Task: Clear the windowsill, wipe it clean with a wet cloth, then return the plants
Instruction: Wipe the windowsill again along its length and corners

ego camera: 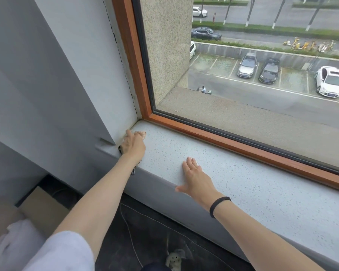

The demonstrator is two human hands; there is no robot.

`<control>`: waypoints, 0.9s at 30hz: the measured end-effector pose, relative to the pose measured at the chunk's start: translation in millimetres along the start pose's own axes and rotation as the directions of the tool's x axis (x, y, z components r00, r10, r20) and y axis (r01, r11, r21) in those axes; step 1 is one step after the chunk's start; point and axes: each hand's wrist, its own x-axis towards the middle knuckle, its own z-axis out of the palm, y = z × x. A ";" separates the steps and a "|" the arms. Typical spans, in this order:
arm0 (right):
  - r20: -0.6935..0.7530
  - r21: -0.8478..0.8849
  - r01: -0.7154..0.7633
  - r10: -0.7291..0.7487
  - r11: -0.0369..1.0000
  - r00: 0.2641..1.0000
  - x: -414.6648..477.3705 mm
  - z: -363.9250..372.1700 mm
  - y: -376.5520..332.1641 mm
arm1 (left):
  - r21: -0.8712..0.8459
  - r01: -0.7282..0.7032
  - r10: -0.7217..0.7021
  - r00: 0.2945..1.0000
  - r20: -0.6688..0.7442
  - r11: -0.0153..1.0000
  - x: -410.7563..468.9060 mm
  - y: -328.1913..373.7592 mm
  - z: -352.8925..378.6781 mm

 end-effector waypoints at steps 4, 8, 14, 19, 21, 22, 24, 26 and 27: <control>-0.010 0.002 0.003 -0.003 1.000 1.000 -0.9 3.4 0.4 | 0.051 -0.180 0.179 0.983 0.031 0.982 -32.7 -35.3 5.9; -0.015 0.014 0.001 -0.001 1.000 1.000 -5.9 4.7 0.2 | 0.074 -0.068 0.071 0.997 -0.042 0.995 -18.8 -45.8 -0.3; -0.010 0.035 0.000 0.000 0.999 1.000 -9.9 1.8 0.7 | 0.044 -0.310 0.311 0.950 -0.001 0.950 -79.8 -7.4 19.5; -0.022 0.028 0.002 -0.001 1.000 1.000 -10.9 0.9 0.1 | -0.021 -0.154 0.153 0.987 -0.040 0.988 -67.4 -64.3 -8.3; -0.019 0.025 -0.006 0.006 1.000 1.000 -11.4 -0.1 0.1 | -0.087 0.039 -0.042 0.999 -0.028 0.995 -58.9 -80.9 -17.1; -0.017 0.024 -0.006 0.006 1.000 1.000 -11.7 -0.3 0.2 | -0.102 0.084 -0.087 0.996 -0.023 0.991 -60.7 -81.7 -16.4; -0.012 0.018 -0.007 0.007 1.000 1.000 -11.5 -0.7 0.5 | -0.126 0.036 -0.039 0.999 -0.017 0.991 -69.9 -76.3 -8.0; -0.006 0.006 -0.013 0.013 1.000 1.000 -11.0 -1.6 -0.8 | -0.092 -0.090 0.088 0.996 -0.026 0.992 -78.7 -75.0 1.6; -0.003 -0.003 -0.014 0.014 1.000 1.000 -10.9 -2.2 -1.3 | -0.078 -0.113 0.111 0.993 -0.039 0.991 -75.9 -77.9 1.2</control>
